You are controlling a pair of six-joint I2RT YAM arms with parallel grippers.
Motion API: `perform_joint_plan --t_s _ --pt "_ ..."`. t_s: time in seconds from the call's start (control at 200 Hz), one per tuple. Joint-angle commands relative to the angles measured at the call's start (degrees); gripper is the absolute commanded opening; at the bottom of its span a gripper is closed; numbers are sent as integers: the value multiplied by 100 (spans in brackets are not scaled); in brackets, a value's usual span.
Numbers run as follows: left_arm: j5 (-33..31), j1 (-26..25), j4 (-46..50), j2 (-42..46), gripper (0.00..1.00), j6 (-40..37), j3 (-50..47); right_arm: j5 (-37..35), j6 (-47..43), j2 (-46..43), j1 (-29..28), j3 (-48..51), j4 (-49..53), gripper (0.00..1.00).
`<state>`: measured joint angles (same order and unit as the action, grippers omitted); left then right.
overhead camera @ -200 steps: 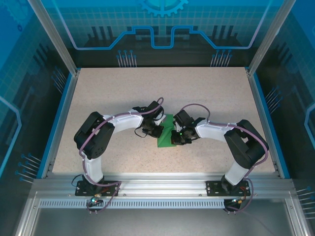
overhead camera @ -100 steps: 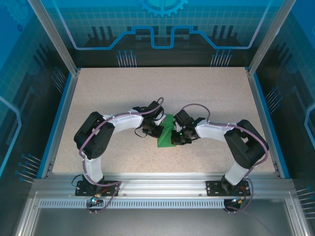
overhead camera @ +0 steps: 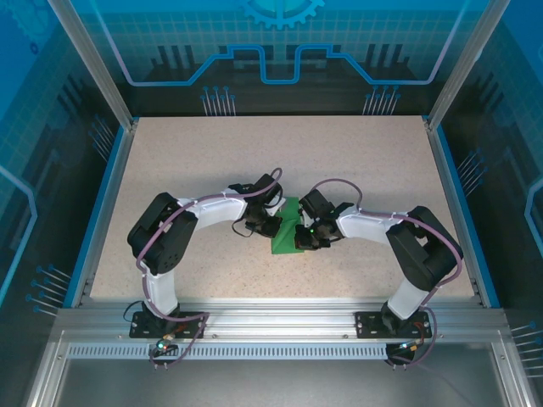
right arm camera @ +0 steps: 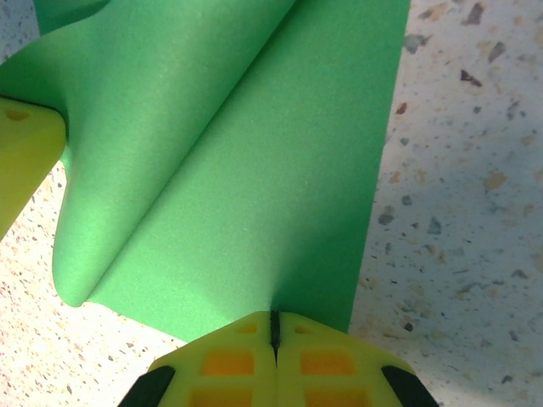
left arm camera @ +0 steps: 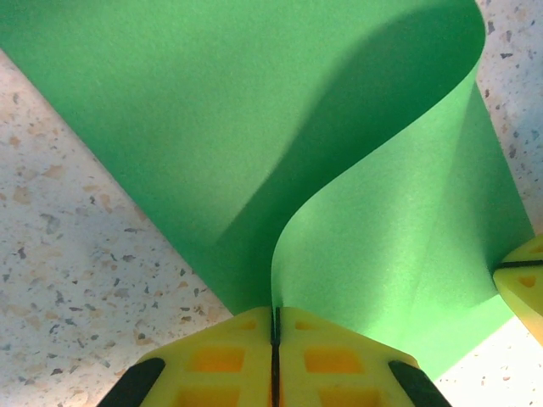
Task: Fold a paper plane with a square sheet of paper (fold left side to right side)
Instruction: Fold the triangle a second time at the center of the table.
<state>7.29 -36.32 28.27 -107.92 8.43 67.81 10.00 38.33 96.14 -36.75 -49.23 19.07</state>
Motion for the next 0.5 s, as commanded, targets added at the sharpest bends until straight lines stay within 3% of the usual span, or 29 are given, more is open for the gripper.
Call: perform_joint_plan --t_s 0.0,0.495 --pt "-61 54 146 50 9 -122 158 -130 -88 183 -49 -7 474 2" --pt "-8 52 109 -134 9 -130 206 -121 -88 184 -52 9 475 2"
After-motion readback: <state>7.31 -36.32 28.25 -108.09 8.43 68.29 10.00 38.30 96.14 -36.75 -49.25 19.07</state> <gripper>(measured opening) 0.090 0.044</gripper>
